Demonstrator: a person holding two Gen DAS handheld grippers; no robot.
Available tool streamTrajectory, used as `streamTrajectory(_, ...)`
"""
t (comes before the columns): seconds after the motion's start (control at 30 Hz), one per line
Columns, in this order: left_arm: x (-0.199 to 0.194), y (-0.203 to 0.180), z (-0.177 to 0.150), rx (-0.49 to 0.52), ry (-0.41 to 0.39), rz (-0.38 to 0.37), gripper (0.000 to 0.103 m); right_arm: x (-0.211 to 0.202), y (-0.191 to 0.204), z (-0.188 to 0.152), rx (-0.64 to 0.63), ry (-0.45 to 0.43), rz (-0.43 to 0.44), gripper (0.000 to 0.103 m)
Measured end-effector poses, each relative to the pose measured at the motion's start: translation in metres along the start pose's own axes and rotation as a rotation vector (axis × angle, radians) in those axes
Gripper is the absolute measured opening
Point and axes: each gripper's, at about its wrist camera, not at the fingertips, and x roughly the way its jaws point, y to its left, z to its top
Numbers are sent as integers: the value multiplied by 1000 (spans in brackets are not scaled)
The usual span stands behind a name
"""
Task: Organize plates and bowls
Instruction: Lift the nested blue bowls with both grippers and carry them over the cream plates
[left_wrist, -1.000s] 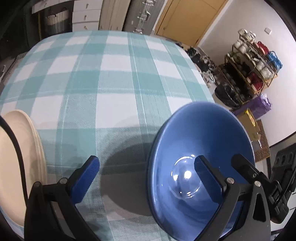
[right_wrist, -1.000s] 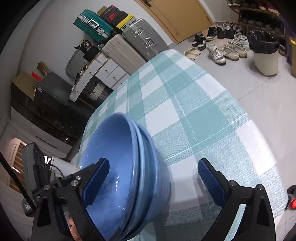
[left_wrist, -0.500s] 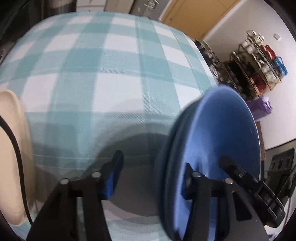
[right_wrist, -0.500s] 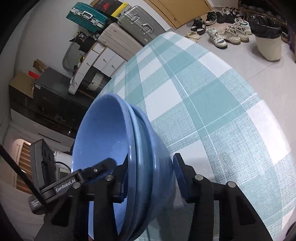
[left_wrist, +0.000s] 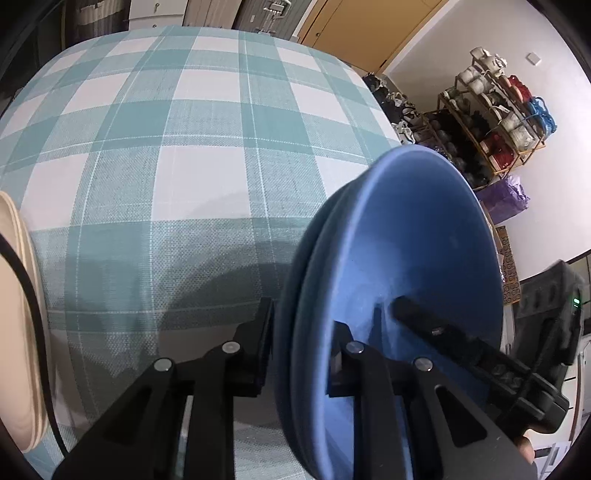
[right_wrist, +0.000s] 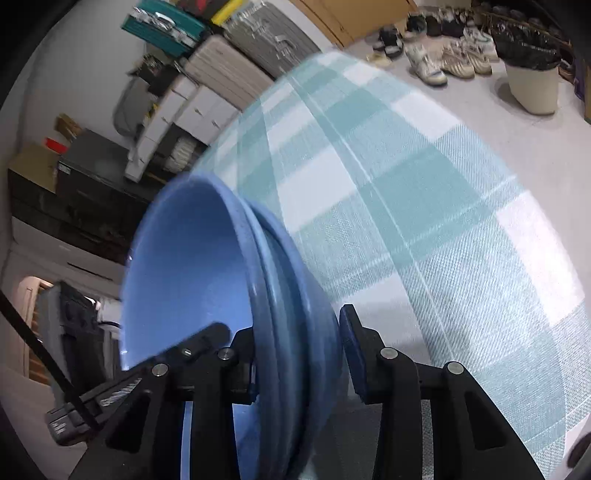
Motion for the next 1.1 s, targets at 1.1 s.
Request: streamTrajectory(1.1,-47,35,-11,-62,-72,23,19,-1,76,-10,-172,41,-107,23)
